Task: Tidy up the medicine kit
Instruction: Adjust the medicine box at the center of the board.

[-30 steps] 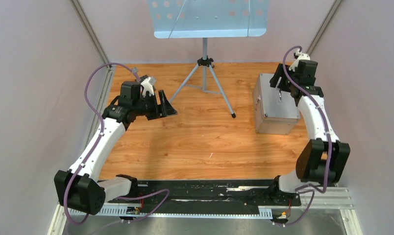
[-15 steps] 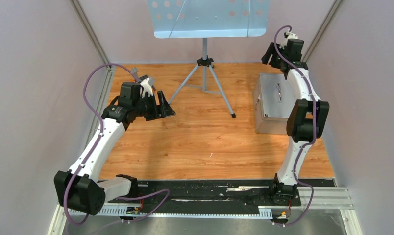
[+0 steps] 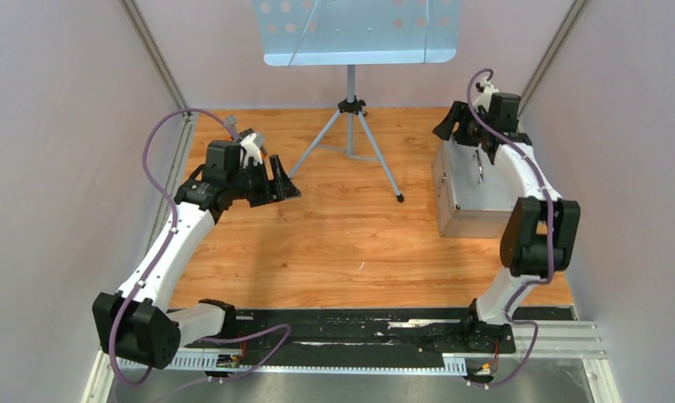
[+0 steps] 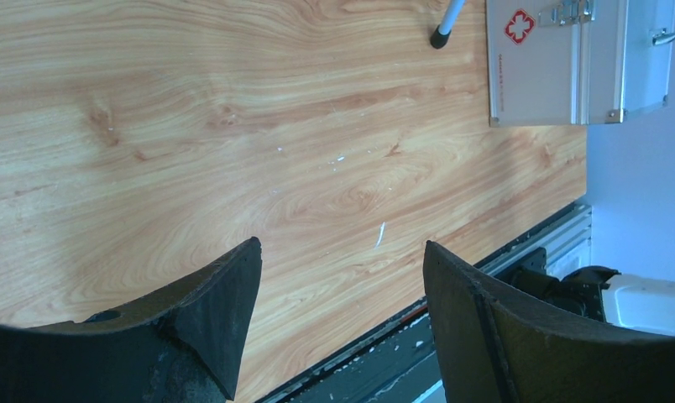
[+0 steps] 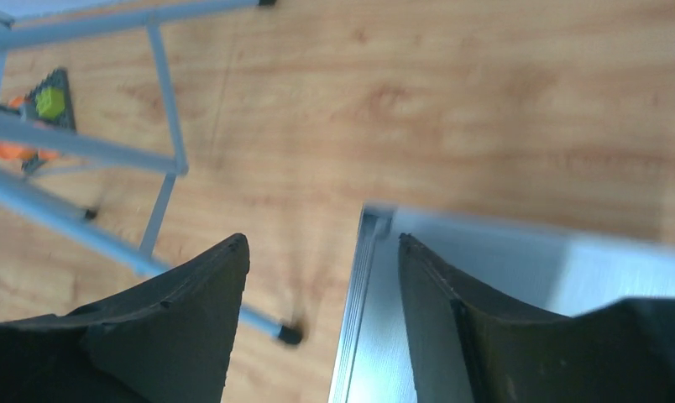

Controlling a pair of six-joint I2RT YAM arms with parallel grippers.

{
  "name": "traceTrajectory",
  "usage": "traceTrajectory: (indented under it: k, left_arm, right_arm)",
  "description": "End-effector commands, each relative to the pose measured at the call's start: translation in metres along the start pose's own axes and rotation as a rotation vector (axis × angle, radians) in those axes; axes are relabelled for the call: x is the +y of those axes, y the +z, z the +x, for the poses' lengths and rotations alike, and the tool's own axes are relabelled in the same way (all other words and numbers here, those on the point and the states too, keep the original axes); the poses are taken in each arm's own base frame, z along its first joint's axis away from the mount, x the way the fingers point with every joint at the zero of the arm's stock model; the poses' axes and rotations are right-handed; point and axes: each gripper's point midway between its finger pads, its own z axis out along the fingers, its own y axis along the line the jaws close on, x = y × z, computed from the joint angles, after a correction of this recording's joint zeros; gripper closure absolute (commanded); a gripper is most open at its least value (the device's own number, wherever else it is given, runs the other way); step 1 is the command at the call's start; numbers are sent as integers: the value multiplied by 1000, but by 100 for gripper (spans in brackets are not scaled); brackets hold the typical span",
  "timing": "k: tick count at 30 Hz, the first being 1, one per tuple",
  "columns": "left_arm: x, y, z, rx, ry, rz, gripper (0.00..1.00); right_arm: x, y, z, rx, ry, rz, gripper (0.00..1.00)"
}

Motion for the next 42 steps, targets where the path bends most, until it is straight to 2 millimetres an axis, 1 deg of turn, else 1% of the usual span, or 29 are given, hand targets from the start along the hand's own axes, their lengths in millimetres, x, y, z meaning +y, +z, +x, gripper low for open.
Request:
traceTrajectory:
  k: [1, 3, 4, 5, 6, 7, 9, 12, 14, 17, 20, 24, 26, 27, 29, 31, 33, 35, 36, 37, 39, 42]
  left_arm:
    - [-9, 6, -4, -1, 18, 40, 22]
    - [-11, 8, -1, 6, 24, 48, 22]
    - [-13, 9, 0, 6, 26, 52, 22]
    - [-13, 10, 1, 9, 27, 55, 22]
    - [-16, 11, 2, 11, 29, 61, 22]
    - [-18, 13, 5, 19, 32, 67, 22]
    - [-21, 16, 8, 31, 39, 76, 22]
    - [-25, 17, 8, 35, 47, 84, 22]
    - [-27, 15, 7, 25, 51, 85, 22]
    - [-27, 12, 6, 12, 53, 80, 22]
    - [-26, 12, 7, 13, 55, 77, 22]
    - [-26, 15, 8, 25, 53, 78, 22]
    - [-26, 15, 7, 24, 54, 80, 22]
    - [-26, 15, 7, 24, 54, 81, 22]
    - [-27, 14, 7, 24, 56, 83, 22]
    - [-27, 13, 7, 20, 56, 82, 22]
    - [-27, 12, 8, 18, 56, 81, 22]
    - [-27, 11, 9, 17, 56, 81, 22]
    - [-26, 11, 9, 19, 56, 80, 22]
    - [-26, 11, 9, 17, 57, 79, 22]
    - [-26, 12, 10, 21, 56, 81, 22]
    - [-27, 13, 10, 28, 58, 92, 22]
  right_arm:
    - [18, -47, 51, 107, 57, -4, 36]
    - [24, -66, 68, 132, 57, -5, 36]
    - [24, -76, 80, 155, 59, 6, 36]
    - [25, -85, 83, 155, 42, 19, 36]
    - [26, -95, 81, 139, 21, 33, 36]
    - [29, -107, 70, 96, -9, 48, 35]
    - [27, -124, 44, 7, -40, 112, 34]
    - [15, -144, 4, -108, -87, 240, 35]
    - [10, -150, -7, -134, -119, 284, 34]
    - [0, -157, -6, -141, -145, 351, 32]
    - [-17, -156, 7, -101, -173, 421, 30]
    - [-30, -144, 30, -2, -195, 439, 34]
    - [-35, -138, 35, 29, -220, 441, 38]
    - [-43, -137, 36, 38, -226, 478, 40]
    - [-53, -129, 40, 72, -237, 500, 48]
    - [-56, -124, 43, 92, -249, 498, 55]
    - [-57, -121, 44, 102, -262, 489, 67]
    - [-54, -121, 46, 110, -287, 467, 83]
    - [-51, -121, 47, 112, -313, 441, 90]
    - [-44, -121, 50, 113, -346, 395, 96]
    - [-35, -124, 55, 110, -414, 331, 100]
    - [-19, -133, 66, 101, -498, 240, 100]
